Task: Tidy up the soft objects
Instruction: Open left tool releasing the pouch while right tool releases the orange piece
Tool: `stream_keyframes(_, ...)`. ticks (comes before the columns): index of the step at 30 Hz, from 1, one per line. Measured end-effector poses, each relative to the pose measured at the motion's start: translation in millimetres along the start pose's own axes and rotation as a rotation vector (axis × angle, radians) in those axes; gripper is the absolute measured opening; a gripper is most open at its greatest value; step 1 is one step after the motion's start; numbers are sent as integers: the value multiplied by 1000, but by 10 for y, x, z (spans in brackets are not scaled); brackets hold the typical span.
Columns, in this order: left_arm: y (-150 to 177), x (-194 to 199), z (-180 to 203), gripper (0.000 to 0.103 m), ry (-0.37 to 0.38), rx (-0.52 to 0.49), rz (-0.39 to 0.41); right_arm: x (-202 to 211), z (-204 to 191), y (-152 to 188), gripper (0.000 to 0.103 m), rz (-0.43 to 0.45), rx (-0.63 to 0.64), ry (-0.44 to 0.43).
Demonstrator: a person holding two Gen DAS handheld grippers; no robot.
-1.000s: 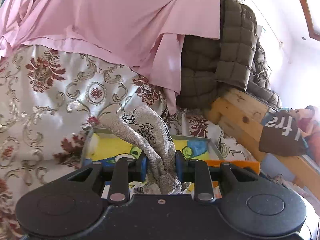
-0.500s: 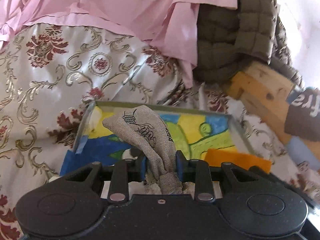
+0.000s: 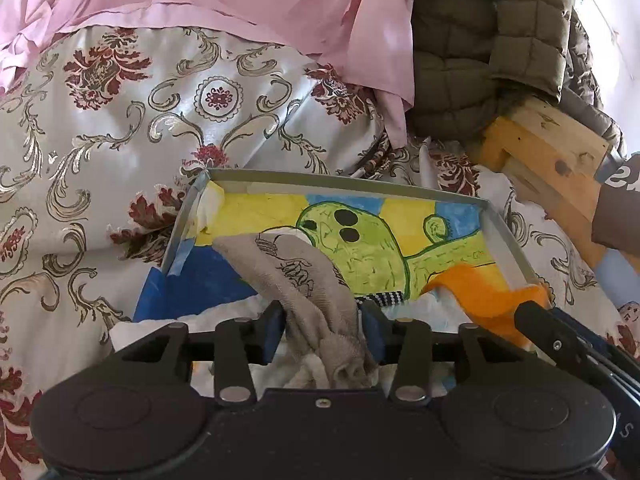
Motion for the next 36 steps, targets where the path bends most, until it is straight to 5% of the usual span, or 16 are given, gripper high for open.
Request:
stream_keyframes(9, -39, 212, 4, 72, -10, 9, 53, 191, -26, -153, 67, 43, 71, 46)
stream_keyframes(22, -175, 1077, -24, 97, -35, 71, 234, 811, -54, -438, 95, 146, 86, 87)
stream_keyframes(36, 180, 1991, -120, 102, -68, 99, 300, 1595, -108, -327, 103, 196, 68, 64)
Point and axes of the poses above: each gripper's, at about its wrist camera, not at the fingertips, and x roughly against the way its jaws point, z to its right, y to its underside, the point moved 8 cm from there along -x, roughly the way its jaws point, and after that the axes turned 6 degrees about -y, right-handed, at the moved point
